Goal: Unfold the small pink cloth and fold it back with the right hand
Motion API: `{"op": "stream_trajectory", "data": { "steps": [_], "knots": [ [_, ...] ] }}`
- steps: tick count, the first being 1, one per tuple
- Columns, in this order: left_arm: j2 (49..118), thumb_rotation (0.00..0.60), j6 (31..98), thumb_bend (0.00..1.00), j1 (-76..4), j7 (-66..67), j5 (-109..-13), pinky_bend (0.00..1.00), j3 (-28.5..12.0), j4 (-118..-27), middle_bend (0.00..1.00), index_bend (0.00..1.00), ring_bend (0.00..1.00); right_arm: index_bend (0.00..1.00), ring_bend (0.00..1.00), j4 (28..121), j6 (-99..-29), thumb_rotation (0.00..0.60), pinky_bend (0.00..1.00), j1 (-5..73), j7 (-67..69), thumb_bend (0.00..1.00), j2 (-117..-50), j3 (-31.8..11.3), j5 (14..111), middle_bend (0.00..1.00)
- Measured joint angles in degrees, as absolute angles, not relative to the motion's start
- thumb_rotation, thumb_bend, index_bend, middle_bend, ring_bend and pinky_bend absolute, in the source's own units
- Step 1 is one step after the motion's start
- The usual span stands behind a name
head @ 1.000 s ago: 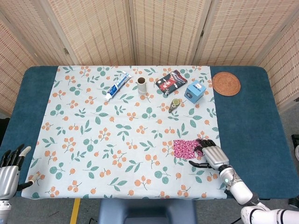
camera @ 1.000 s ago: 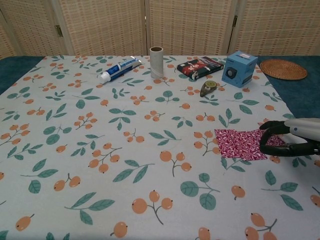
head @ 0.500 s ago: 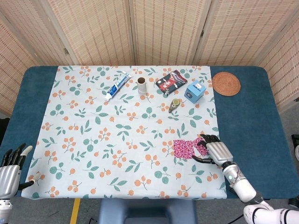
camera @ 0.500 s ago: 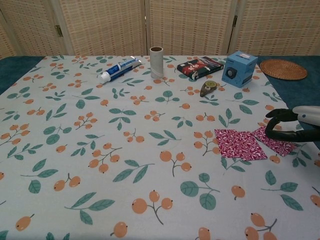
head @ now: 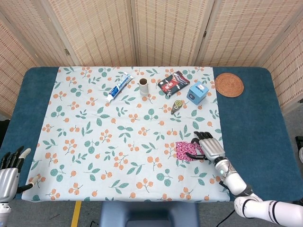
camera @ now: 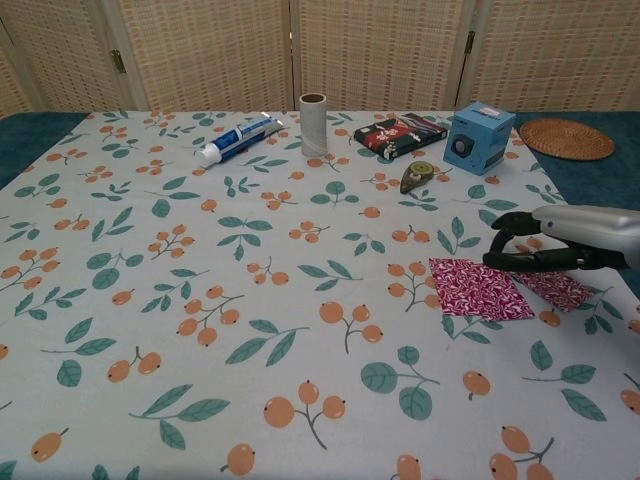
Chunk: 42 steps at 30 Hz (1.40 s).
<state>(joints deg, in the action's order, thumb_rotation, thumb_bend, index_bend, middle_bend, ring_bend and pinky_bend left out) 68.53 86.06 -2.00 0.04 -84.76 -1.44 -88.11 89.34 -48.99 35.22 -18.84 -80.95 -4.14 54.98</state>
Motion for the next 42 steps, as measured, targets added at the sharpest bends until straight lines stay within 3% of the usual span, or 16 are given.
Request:
{"op": "stream_trajectory", "data": {
  "steps": [17, 42],
  "knots": [
    [68.5, 0.600, 86.0, 0.29, -1.9, 0.3, -84.7, 0.00, -1.4, -88.3, 0.08, 0.14, 0.14, 0.26, 0.00, 89.2, -48.5, 0.076, 0.00, 36.4, -19.8, 0.27, -81.5, -3.4, 53.7, 0.08],
    [68.4, 0.600, 86.3, 0.29, -1.8, 0.5, -85.1, 0.00, -1.3, -88.5, 0.08, 0.15, 0.14, 0.27, 0.00, 98.0, -52.5, 0.076, 0.00, 32.1, -20.8, 0.27, -76.1, 2.7, 59.6, 0.08]
  ]
}}
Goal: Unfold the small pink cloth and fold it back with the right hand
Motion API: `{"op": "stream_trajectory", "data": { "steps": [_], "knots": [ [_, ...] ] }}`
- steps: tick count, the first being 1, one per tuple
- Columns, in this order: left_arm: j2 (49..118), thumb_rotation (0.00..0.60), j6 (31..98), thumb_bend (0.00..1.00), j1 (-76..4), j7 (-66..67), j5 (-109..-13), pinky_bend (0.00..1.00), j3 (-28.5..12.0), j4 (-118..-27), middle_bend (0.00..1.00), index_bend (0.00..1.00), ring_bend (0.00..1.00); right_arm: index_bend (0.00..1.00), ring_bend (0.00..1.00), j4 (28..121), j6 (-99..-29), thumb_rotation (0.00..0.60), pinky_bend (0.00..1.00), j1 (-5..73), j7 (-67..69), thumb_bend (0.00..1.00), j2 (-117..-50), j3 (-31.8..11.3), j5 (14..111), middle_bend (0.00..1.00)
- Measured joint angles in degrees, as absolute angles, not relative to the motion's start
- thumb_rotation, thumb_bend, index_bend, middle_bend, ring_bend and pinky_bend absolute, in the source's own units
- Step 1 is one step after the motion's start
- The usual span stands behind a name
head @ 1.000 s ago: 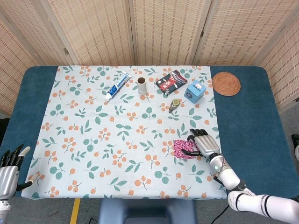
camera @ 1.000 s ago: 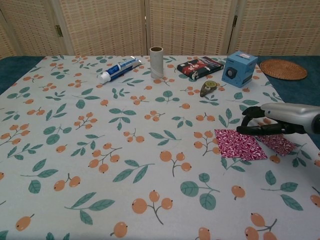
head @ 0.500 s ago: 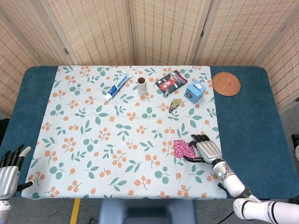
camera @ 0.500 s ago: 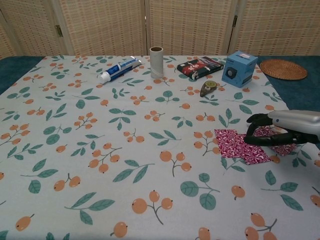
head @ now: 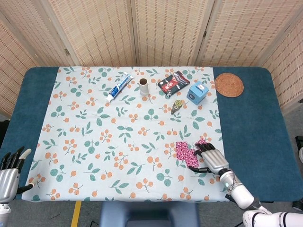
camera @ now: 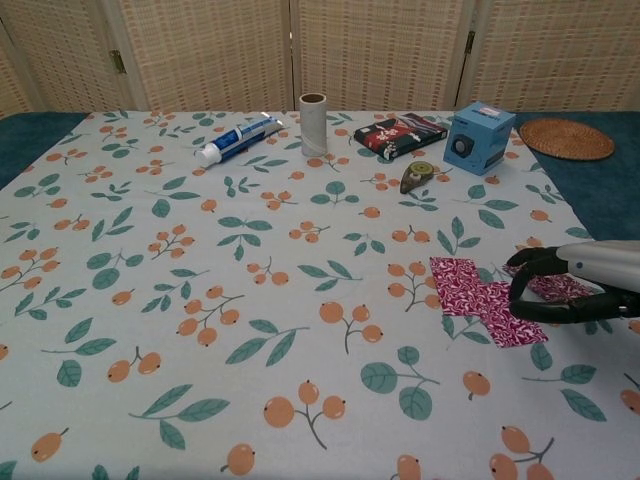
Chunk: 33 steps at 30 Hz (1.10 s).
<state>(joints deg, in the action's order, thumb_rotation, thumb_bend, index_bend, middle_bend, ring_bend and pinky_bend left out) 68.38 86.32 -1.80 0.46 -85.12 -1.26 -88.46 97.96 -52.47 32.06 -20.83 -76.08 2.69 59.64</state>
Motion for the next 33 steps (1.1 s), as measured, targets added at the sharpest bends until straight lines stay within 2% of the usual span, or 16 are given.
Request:
{"op": "stream_trajectory", "data": {
  "steps": [11, 17, 24, 33],
  "knots": [
    [68.5, 0.600, 86.4, 0.29, -1.8, 0.5, -85.2, 0.00, -1.2, -88.4, 0.08, 0.15, 0.14, 0.27, 0.00, 103.7, -55.3, 0.076, 0.00, 29.2, -20.6, 0.27, -72.1, 5.8, 65.5, 0.09],
    [68.4, 0.600, 86.3, 0.29, -1.9, 0.8, -85.3, 0.00, -1.2, -88.8, 0.08, 0.15, 0.14, 0.27, 0.00, 102.2, -55.6, 0.077, 0.00, 29.5, -19.3, 0.27, -72.2, 3.6, 65.9, 0.09],
    [68.2, 0.600, 86.1, 0.29, -1.8, 1.2, -85.1, 0.00, -1.2, -89.0, 0.08, 0.14, 0.14, 0.27, 0.00, 97.1, -52.4, 0.076, 0.00, 32.4, -20.7, 0.27, -76.2, 0.6, 61.6, 0.08],
    [68.2, 0.600, 86.1, 0.29, -1.8, 1.3, -84.9, 0.00, -1.2, -89.0, 0.08, 0.14, 0.14, 0.26, 0.00, 93.8, -49.8, 0.075, 0.00, 34.7, -21.5, 0.27, -79.1, -0.9, 58.7, 0.09]
  ]
}}
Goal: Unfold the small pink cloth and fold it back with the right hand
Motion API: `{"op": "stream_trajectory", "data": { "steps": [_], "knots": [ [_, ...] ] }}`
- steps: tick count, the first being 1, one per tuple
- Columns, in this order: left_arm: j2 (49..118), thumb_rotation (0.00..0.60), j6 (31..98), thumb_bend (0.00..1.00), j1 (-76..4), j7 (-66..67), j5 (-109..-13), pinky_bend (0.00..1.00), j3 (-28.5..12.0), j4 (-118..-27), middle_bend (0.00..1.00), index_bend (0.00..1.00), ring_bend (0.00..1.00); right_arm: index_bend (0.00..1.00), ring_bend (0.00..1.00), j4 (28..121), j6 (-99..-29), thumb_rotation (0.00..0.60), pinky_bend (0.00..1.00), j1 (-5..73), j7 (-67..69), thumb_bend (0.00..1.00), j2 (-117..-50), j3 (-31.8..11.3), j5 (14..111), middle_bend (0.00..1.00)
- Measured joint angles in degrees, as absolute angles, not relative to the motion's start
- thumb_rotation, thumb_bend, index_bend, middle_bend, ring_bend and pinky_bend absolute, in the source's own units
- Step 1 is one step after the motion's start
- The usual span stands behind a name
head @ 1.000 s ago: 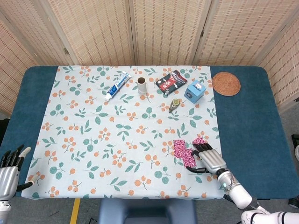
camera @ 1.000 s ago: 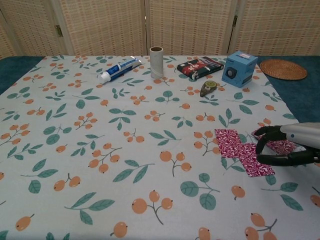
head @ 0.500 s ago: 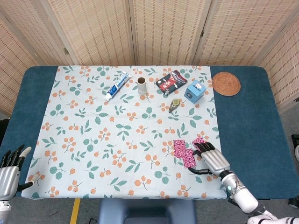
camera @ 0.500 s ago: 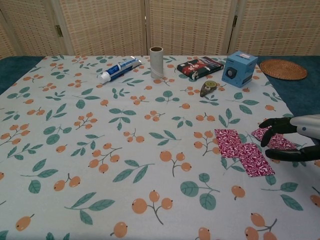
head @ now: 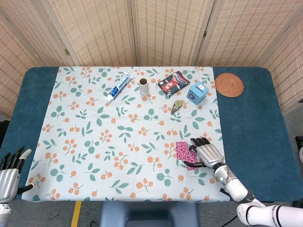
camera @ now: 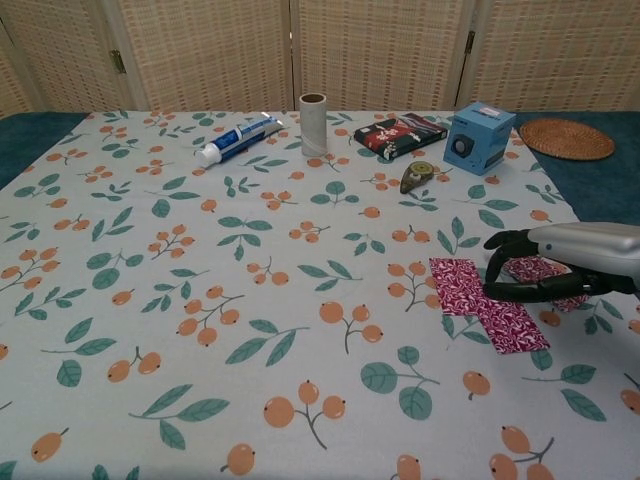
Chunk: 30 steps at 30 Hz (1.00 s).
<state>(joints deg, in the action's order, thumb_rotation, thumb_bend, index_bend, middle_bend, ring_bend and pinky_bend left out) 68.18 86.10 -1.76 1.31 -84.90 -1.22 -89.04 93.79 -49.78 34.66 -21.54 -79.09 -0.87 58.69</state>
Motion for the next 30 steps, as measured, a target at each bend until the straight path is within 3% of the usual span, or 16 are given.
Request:
{"op": "stream_trajectory", "data": {
  "steps": [30],
  "knots": [
    [68.4, 0.600, 86.1, 0.29, -1.8, 1.0, -85.1, 0.00, -1.2, -88.6, 0.08, 0.14, 0.14, 0.26, 0.00, 98.8, -52.2, 0.075, 0.00, 32.2, -22.0, 0.27, -75.9, 3.3, 61.3, 0.09]
  ]
}}
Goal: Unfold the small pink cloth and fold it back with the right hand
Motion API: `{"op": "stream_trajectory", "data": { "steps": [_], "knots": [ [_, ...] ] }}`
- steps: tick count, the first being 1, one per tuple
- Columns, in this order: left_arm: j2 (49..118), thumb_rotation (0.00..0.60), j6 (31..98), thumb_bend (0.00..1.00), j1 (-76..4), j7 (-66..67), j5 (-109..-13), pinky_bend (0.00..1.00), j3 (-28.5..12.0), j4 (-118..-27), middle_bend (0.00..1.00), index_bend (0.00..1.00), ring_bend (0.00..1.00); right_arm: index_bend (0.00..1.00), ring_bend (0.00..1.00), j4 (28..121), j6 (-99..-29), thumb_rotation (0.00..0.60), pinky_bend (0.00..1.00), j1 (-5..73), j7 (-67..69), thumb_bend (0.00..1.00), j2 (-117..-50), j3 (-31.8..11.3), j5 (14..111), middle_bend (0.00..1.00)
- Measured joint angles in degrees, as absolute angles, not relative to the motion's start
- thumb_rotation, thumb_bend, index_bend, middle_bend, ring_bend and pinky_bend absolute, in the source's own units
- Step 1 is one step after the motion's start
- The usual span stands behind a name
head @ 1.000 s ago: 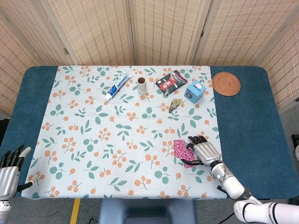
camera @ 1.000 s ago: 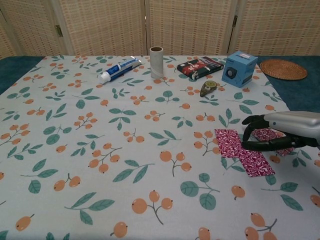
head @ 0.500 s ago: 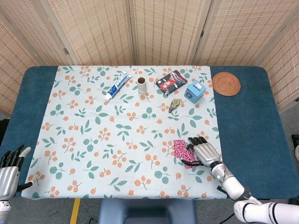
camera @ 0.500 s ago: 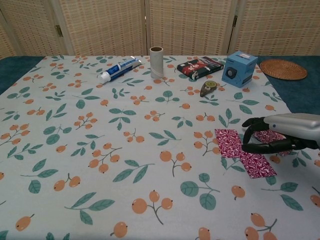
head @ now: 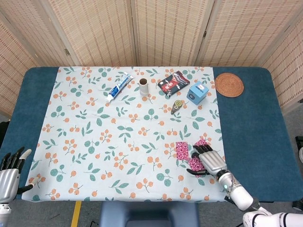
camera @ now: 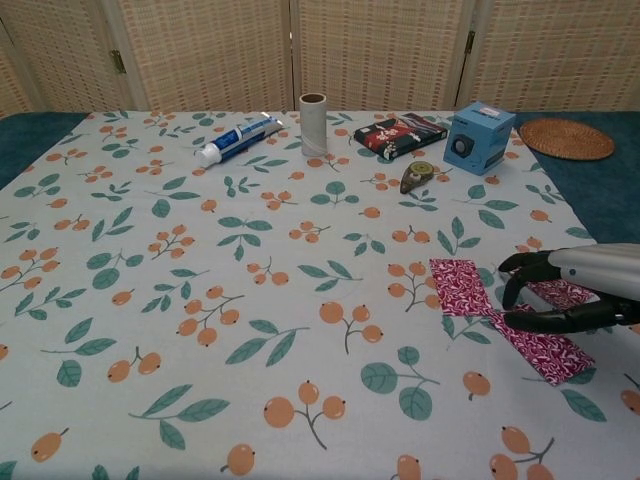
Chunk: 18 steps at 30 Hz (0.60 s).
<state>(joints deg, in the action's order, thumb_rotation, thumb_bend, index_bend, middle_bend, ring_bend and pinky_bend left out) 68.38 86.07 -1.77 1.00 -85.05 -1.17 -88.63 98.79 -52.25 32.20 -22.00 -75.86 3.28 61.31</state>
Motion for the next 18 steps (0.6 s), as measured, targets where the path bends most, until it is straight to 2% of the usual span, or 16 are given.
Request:
{"op": "stream_trajectory", "data": {
  "steps": [9, 18],
  "knots": [
    [68.6, 0.600, 86.2, 0.29, -1.8, 0.8, -85.2, 0.00, -1.2, -88.4, 0.08, 0.14, 0.14, 0.26, 0.00, 102.1, -54.9, 0.076, 0.00, 29.9, -21.2, 0.27, -73.3, 4.9, 64.6, 0.09],
    [68.6, 0.600, 86.1, 0.29, -1.9, 0.7, -85.3, 0.00, -1.2, -88.4, 0.08, 0.14, 0.14, 0.26, 0.00, 102.2, -57.8, 0.099, 0.00, 28.6, -17.0, 0.27, -70.9, 2.4, 67.0, 0.09]
  ]
}}
